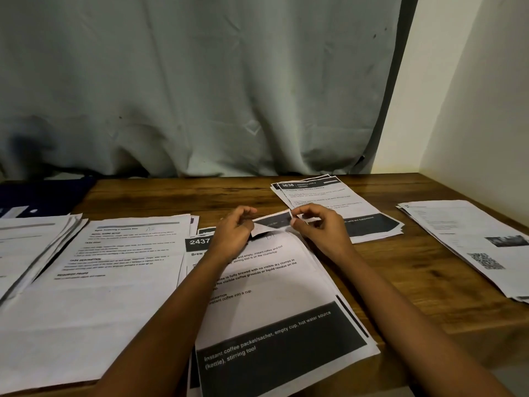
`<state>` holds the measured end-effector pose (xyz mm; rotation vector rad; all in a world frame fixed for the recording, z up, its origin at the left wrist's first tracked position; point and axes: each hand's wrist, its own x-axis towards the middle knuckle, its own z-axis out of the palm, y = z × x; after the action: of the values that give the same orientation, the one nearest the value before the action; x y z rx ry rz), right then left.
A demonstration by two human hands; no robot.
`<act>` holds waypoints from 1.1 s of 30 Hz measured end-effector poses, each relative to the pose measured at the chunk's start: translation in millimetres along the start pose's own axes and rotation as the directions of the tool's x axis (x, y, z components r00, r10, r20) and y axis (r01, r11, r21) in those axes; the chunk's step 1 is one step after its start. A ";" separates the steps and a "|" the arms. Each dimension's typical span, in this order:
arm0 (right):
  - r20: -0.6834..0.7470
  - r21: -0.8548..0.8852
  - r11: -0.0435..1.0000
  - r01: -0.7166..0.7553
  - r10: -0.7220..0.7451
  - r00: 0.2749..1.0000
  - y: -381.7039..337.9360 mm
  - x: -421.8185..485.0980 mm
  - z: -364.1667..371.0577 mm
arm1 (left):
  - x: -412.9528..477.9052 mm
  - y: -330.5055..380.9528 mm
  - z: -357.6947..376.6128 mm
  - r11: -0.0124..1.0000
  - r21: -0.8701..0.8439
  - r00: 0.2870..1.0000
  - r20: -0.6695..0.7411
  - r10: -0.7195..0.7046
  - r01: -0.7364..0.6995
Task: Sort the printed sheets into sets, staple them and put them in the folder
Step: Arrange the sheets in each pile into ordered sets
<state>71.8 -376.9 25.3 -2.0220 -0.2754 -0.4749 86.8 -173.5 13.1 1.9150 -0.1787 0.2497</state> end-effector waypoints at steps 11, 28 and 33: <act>0.140 -0.116 0.993 -0.009 0.025 0.990 -3.5 -1.8 5.2 | -1.0 1.8 0.7 0.999 -0.029 0.999 0.024 -0.045 0.046; 0.052 -0.293 0.956 -0.015 0.031 0.998 4.7 0.8 4.3 | -7.6 6.9 -0.9 0.999 0.006 0.999 0.026 -0.042 0.042; 0.143 -0.369 0.929 -0.033 0.092 0.985 5.7 -1.1 4.8 | -8.5 8.3 -1.5 0.998 0.033 0.998 0.045 -0.050 0.048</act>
<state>74.1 -375.5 18.2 -2.4327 -0.2293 -0.3429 76.5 -175.0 19.0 1.9553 -0.1587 0.1770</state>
